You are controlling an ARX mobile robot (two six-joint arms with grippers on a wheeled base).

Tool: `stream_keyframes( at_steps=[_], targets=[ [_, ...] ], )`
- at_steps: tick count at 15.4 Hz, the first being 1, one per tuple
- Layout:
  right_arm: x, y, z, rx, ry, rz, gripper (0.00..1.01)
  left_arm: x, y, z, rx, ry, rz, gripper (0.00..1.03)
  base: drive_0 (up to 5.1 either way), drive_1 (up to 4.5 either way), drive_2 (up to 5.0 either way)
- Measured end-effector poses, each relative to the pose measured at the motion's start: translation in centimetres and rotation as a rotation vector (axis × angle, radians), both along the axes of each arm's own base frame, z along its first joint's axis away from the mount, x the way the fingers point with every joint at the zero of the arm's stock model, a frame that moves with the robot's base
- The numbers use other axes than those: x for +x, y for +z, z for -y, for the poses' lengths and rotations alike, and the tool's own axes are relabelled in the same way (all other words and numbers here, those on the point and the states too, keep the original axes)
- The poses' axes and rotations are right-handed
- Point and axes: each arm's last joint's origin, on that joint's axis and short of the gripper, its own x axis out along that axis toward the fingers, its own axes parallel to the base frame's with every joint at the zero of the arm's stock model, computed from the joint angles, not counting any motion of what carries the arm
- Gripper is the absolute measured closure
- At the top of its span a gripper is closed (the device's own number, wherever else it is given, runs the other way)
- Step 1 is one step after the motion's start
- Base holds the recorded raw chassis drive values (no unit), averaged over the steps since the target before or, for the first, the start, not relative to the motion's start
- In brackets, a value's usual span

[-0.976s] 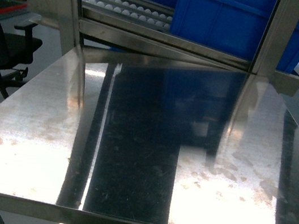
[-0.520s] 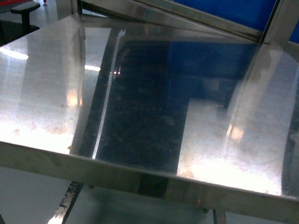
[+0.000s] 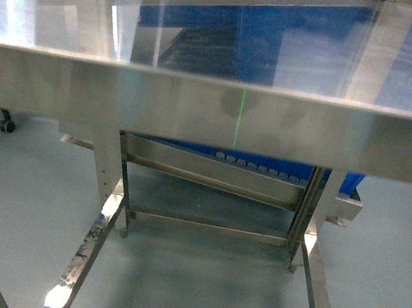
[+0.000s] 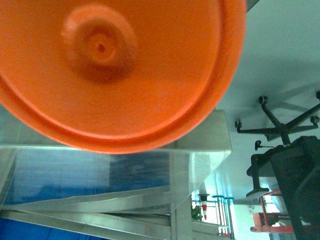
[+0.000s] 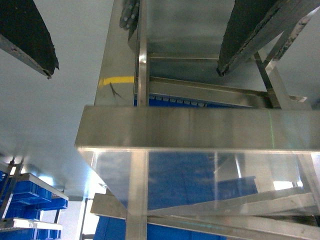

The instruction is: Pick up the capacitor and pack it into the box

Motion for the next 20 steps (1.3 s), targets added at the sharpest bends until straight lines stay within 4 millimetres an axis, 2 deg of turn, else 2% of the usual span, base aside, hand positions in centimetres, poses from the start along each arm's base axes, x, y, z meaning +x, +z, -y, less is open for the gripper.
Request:
stream_keyframes(
  at_steps=[20],
  targets=[
    [0.00, 0.00, 0.00, 0.000, 0.000, 0.000, 0.03, 0.00, -0.01, 0.00, 0.000, 0.000, -0.001, 0.59, 0.0, 0.00, 0.0]
  ],
)
